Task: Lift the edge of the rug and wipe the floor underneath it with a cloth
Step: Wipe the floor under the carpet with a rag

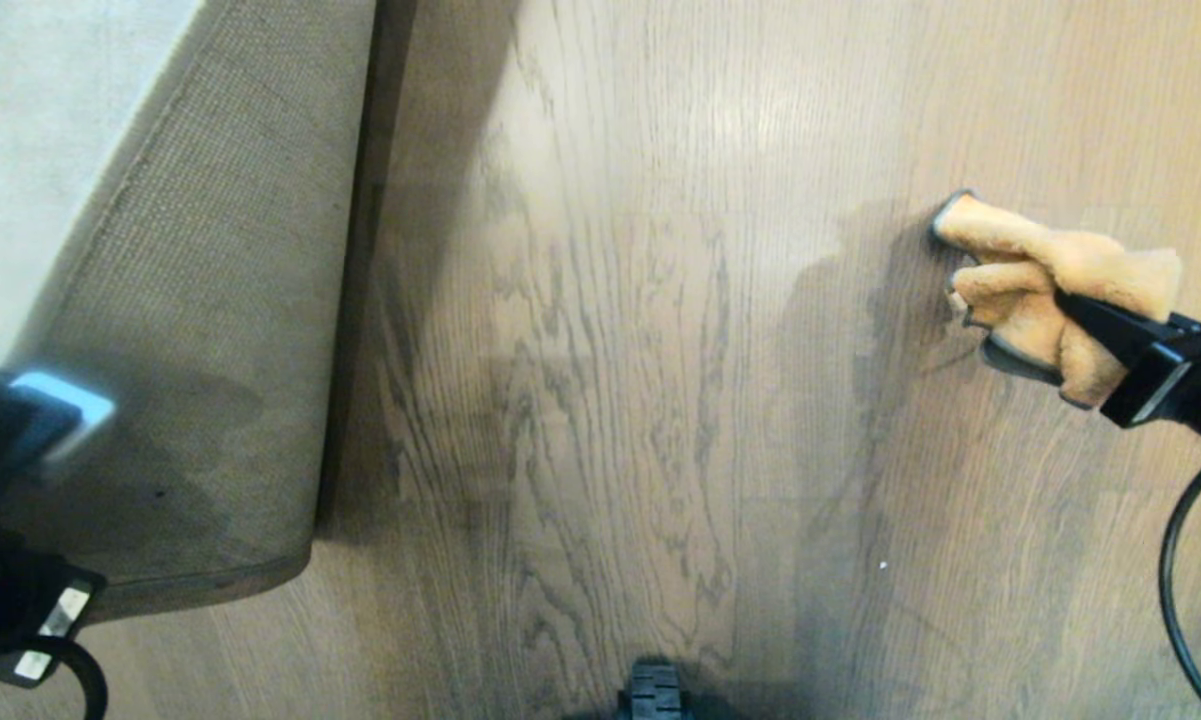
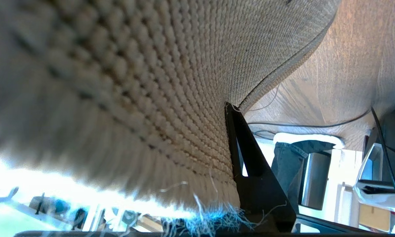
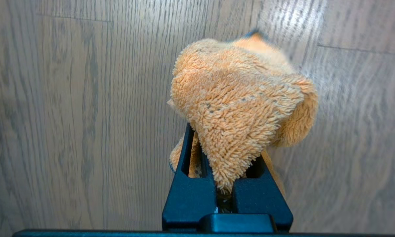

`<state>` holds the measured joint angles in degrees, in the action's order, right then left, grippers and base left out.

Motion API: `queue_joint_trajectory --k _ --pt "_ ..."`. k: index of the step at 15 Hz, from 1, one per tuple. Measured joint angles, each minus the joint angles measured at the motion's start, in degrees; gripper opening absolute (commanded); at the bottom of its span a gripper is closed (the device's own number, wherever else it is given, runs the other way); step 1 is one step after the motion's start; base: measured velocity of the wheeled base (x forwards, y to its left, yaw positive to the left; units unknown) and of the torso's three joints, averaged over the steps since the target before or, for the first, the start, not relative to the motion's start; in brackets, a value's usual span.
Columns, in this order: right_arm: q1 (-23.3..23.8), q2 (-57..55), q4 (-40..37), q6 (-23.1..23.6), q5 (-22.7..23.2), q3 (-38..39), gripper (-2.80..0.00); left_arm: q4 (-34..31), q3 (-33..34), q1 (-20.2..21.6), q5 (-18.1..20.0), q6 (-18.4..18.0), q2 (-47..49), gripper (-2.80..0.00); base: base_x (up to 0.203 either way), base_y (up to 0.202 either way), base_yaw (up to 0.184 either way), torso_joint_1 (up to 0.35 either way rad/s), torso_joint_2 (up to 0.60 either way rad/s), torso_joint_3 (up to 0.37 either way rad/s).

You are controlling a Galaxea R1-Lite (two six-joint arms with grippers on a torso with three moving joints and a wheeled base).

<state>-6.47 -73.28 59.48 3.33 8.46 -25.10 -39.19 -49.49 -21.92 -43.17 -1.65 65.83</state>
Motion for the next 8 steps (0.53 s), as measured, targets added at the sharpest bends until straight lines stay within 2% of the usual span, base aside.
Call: queue_joint_trajectory --k 8 --pt "3.6 10.8 -2.4 1.7 -0.6 9.5 -2.8 0.0 -0.1 -0.8 0.0 0.0 -0.4 -2.8 0.0 0.0 0.0 0.0 0.0 0.0"
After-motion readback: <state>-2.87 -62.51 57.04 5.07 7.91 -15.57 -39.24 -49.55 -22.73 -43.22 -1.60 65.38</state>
